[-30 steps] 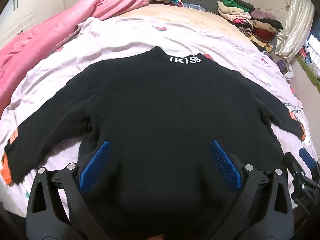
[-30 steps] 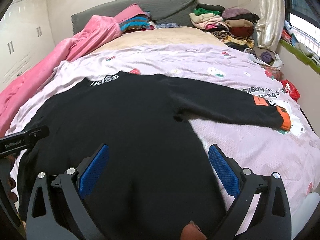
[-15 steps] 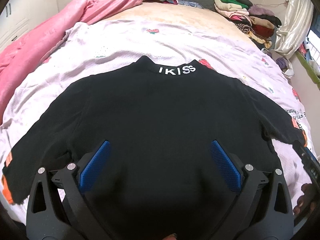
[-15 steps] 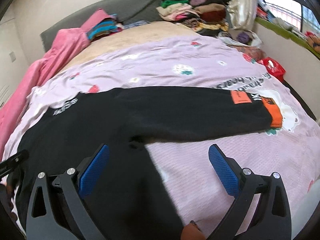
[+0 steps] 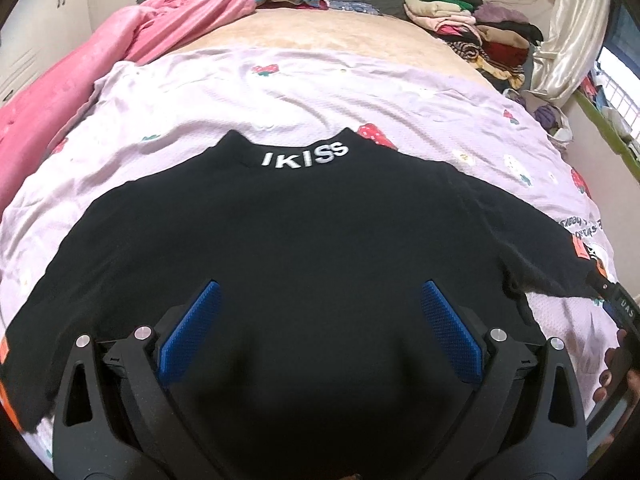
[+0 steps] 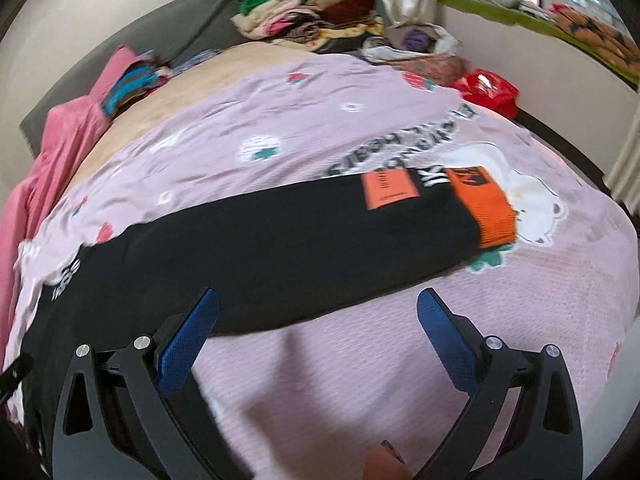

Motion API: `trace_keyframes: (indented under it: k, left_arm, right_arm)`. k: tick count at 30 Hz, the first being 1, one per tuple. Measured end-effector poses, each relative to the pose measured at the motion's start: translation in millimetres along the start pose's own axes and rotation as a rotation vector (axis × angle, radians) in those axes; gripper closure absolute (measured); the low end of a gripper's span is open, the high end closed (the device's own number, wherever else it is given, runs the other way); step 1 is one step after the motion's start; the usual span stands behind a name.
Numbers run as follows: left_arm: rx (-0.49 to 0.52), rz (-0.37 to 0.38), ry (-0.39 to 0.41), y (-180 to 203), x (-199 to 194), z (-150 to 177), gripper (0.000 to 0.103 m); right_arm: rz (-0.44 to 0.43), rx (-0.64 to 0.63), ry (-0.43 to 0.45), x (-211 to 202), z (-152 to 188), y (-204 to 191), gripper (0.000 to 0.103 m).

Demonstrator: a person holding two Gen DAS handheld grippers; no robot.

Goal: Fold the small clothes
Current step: 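Move the right gripper to the orange sleeve cuff and grasp it, then lift the cuff with the right gripper and carry the sleeve across the shirt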

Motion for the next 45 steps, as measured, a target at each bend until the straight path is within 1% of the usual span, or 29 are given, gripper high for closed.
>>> trace_keyframes:
  k: [8, 12, 16, 17, 18, 22, 23, 24, 25, 27, 28, 30, 32, 35, 39, 41, 45]
  left_arm:
    - [0.018, 0.020, -0.020, 13.1, 20.0, -2.1, 0.009]
    - [0.028, 0.019, -0.028, 14.3, 27.5, -0.7, 0.009]
    - [0.025, 0.018, -0.034, 12.1, 33.4, 1.8, 0.009]
    - [0.024, 0.018, -0.037, 11.0, 34.8, 2.9, 0.009]
    - [0.024, 0.016, -0.039, 9.6, 35.2, 3.4, 0.009]
    - [0.023, 0.012, -0.035, 4.0, 34.3, 4.0, 0.009]
    - [0.019, 0.012, -0.033, 3.0, 34.1, 3.9, 0.009]
    - [0.010, 0.018, -0.032, 1.2, 33.8, 3.8, 0.009]
    - [0.001, 0.025, -0.034, -0.1, 33.7, 3.6, 0.009]
    - [-0.016, 0.033, -0.042, -2.7, 32.0, 3.8, 0.009]
    - [-0.019, 0.037, -0.041, -2.8, 29.9, 3.6, 0.009]
    - [-0.021, 0.048, -0.025, -1.8, 22.4, -0.3, 0.009]
    - [-0.020, 0.053, -0.013, -1.6, 16.2, -4.8, 0.009]
    - [-0.011, 0.048, 0.004, -3.2, 7.8, -10.2, 0.009]
    - [0.011, -0.022, 0.050, -14.6, -8.8, -18.4, 0.009]
    - [-0.003, -0.018, 0.059, -18.8, -13.4, -20.9, 0.009]
    - [-0.025, -0.007, 0.069, -25.5, -19.8, -23.4, 0.009]
  right_arm:
    - [0.008, 0.131, -0.082, 33.0, -5.5, 39.4, 0.004]
    - [0.022, 0.176, -0.102, 47.0, -10.3, 55.6, 0.004]
    - [0.009, 0.226, -0.114, 61.2, -16.9, 66.2, 0.005]
    - [0.003, 0.238, -0.114, 65.2, -19.2, 68.9, 0.007]
    - [-0.002, 0.251, -0.111, 67.6, -21.1, 71.8, 0.013]
    - [-0.017, 0.312, -0.090, 79.3, -31.5, 86.4, 0.026]
    - [-0.016, 0.319, -0.081, 81.1, -34.6, 89.0, 0.034]
    - [-0.012, 0.328, -0.066, 81.7, -37.4, 92.2, 0.044]
    - [-0.012, 0.337, -0.061, 82.1, -38.7, 94.7, 0.049]
    - [-0.021, 0.364, -0.049, 83.0, -41.1, 99.3, 0.063]
    - [-0.028, 0.372, -0.040, 82.7, -41.9, 100.4, 0.067]
    - [-0.042, 0.375, -0.023, 79.8, -44.0, 100.2, 0.085]
    - [-0.069, 0.366, 0.013, 70.7, -48.7, 96.6, 0.088]
    - [-0.112, 0.339, 0.085, 49.3, -57.9, 86.5, 0.088]
    - [-0.165, 0.268, 0.159, 19.7, -69.3, 60.7, 0.089]
    - [-0.178, 0.235, 0.179, 8.8, -72.7, 48.4, 0.089]
    - [-0.234, 0.161, 0.218, -17.7, -78.6, 14.2, 0.089]
Point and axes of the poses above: each gripper's, at about its wrist camera, not at the fingertips, and x roughly the way its jaws point, y to its right, z to its underside, the point moved 10 cm from there along x, roughly the way its jaws point, and after that the axes turned 11 degrees about z, right-handed, at the moved point
